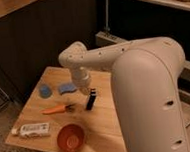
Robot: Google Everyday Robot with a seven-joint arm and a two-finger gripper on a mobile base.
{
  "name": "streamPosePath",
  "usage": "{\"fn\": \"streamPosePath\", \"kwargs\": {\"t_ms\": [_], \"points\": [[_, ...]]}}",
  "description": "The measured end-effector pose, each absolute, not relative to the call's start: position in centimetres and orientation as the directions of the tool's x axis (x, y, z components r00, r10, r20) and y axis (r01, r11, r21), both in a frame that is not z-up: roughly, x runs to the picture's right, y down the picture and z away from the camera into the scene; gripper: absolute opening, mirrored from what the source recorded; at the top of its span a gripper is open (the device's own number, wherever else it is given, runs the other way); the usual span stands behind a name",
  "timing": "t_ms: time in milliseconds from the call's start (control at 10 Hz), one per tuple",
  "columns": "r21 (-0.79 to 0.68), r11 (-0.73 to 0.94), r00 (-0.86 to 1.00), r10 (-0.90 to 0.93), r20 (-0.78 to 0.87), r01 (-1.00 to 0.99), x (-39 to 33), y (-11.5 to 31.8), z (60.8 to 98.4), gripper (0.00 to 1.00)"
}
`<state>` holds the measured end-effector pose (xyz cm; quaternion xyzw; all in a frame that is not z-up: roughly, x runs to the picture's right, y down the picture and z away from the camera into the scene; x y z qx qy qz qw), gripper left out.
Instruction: Knock the eraser over
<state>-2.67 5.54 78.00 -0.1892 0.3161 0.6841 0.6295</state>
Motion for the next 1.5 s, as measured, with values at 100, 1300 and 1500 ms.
{"fn": "streamPosePath", "kwargs": {"t_ms": [100, 1300, 1500], "points": [[0.298, -0.036, -0.224, 0.745, -0.628, -0.954, 0.3, 4.4, 77.1, 0.00], [0.349, -0.101, -0.277, 0.819, -0.503, -0.932, -3.0, 0.8, 74.4, 0.80], [0.347, -0.100, -0.275, 0.819, -0.503, -0.933, -3.2, 0.7, 74.4, 0.80]]}}
